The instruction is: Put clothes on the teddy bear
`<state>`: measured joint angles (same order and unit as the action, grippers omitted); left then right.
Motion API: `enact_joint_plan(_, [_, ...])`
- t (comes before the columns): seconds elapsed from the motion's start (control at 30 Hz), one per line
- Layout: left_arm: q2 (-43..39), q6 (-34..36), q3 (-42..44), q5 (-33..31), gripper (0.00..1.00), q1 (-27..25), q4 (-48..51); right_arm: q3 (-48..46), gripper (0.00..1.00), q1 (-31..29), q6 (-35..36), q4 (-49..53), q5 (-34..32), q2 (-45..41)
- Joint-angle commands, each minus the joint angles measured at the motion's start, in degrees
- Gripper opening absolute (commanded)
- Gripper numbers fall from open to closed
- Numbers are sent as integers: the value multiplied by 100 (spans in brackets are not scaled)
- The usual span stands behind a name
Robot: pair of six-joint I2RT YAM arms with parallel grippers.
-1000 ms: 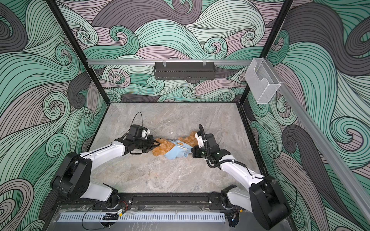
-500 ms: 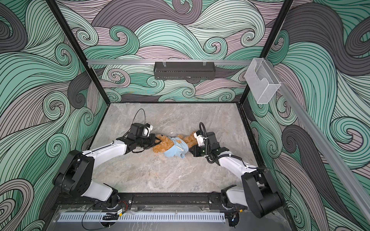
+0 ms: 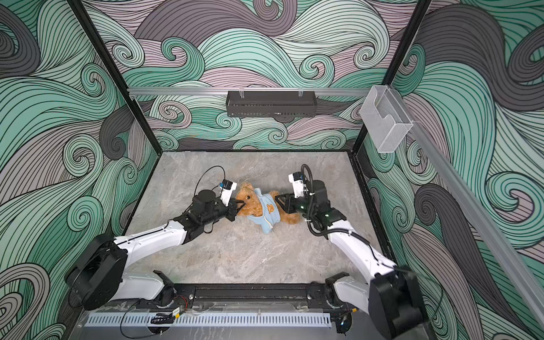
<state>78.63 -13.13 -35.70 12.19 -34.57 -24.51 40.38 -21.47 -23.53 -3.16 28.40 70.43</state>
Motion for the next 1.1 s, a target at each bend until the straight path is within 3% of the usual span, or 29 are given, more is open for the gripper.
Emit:
enact_joint_plan(0.0, [231, 524, -21, -227, 0, -79, -550, -263, 26, -273, -438, -690, -115, 473])
enact_joint_plan(0.2, [632, 256, 115, -126, 6, -208, -625, -948, 17, -692, -665, -1468, -650, 1203])
enact_joint_plan(0.37, [519, -617, 145, 259, 39, -208, -313, -1510, 12, -868, -767, -1855, -1167, 1356])
enact_joint_plan(0.53, [321, -1763, 116, 291, 64, -186, 82, -1785, 9, -1073, -638, -1943, -1530, 1359])
enact_joint_plan(0.77, [-12, -2714, -286, 448, 97, -70, 1015, -1911, 7, -1104, -432, -1895, -1787, 1362])
enact_joint_plan(0.93, [483, -3349, -873, 806, 98, 262, 1641, -1955, 5, -1121, -367, -1940, -1838, 1419])
enact_joint_plan(1.07, [1148, -3429, -1625, 1026, 95, 332, 2395, -1955, 4, -1140, -306, -1943, -1873, 1452])
